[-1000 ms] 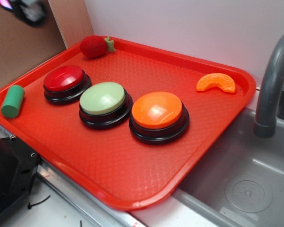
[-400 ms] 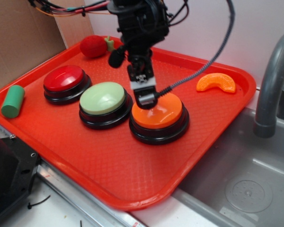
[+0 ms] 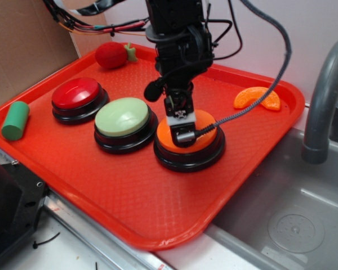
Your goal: Push the orange button.
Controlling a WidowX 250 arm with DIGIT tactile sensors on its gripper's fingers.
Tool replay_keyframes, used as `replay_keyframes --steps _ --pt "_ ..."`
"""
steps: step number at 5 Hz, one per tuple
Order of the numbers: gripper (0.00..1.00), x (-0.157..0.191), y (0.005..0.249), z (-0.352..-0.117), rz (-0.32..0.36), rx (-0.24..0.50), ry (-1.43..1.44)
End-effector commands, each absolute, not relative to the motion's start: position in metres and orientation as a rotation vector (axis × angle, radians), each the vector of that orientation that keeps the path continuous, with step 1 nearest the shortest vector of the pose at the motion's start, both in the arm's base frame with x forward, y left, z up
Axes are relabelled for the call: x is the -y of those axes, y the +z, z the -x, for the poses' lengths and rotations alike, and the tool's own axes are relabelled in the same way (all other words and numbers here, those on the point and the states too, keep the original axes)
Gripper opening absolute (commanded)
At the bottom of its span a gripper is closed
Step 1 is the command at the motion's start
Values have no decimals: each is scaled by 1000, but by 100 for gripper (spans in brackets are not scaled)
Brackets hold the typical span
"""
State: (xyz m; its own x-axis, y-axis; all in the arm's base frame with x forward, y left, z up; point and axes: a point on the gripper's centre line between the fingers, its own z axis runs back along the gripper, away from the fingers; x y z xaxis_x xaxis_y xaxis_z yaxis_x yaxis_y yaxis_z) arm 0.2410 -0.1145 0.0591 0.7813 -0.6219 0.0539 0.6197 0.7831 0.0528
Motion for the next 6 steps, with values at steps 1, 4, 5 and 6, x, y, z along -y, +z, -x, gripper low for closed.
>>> replay_keyframes --steps 1,4,5,6 --pt "100 126 60 -238 -28 59 -654" --pt "100 116 107 -236 -69 41 -559" --pt "100 116 120 -236 -64 61 -526" --pt "100 114 126 -235 -56 86 -520"
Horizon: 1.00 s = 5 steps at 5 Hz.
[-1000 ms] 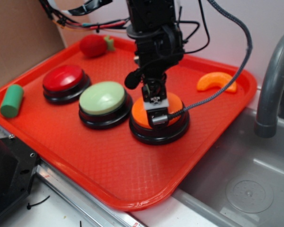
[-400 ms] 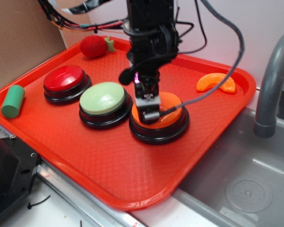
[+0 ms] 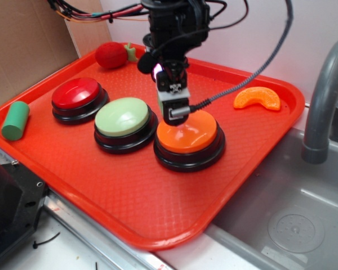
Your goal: Push the orange button.
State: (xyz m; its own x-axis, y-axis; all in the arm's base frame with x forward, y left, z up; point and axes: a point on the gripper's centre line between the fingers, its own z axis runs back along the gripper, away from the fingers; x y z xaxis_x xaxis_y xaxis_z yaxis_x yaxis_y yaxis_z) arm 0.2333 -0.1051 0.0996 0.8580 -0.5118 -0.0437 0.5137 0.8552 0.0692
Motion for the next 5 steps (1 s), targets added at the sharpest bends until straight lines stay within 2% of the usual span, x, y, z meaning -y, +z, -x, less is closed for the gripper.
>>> replay_keyframes --steps 1,5 --pt "100 114 131 -235 -55 77 -511" --pt "100 117 146 -231 -54 96 -506"
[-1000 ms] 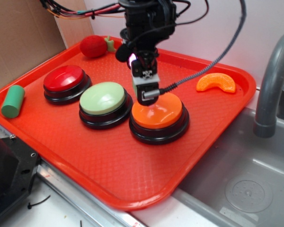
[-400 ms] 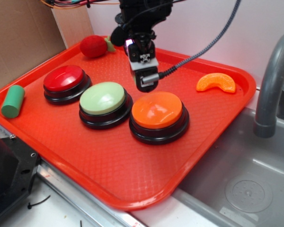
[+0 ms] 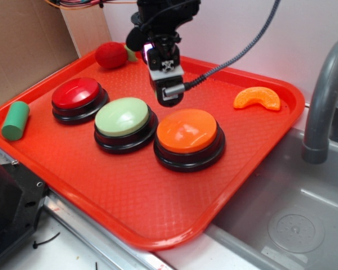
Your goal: Push the orange button.
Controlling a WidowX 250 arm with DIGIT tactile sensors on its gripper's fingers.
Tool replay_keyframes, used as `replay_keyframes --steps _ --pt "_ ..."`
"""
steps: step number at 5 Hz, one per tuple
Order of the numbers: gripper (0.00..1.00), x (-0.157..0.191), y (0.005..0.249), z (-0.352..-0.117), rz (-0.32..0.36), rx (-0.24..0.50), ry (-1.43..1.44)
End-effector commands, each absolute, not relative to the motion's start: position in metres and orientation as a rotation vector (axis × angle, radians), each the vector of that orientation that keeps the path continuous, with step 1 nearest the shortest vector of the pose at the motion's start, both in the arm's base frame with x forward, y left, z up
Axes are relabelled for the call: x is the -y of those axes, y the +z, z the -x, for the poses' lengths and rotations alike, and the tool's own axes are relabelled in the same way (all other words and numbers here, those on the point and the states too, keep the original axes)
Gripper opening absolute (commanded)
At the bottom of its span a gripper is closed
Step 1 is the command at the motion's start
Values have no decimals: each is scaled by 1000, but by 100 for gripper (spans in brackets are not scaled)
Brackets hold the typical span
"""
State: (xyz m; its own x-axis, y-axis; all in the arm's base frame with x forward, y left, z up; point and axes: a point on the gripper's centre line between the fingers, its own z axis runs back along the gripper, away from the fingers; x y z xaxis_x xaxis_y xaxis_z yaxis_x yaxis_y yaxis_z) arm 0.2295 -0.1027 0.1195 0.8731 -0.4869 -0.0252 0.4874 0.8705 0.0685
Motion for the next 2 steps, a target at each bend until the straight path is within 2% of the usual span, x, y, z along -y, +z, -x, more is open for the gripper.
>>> replay_keyframes --steps 1,2 --pt "100 117 149 -229 -55 97 -505" --pt "100 118 152 -227 -67 126 -525"
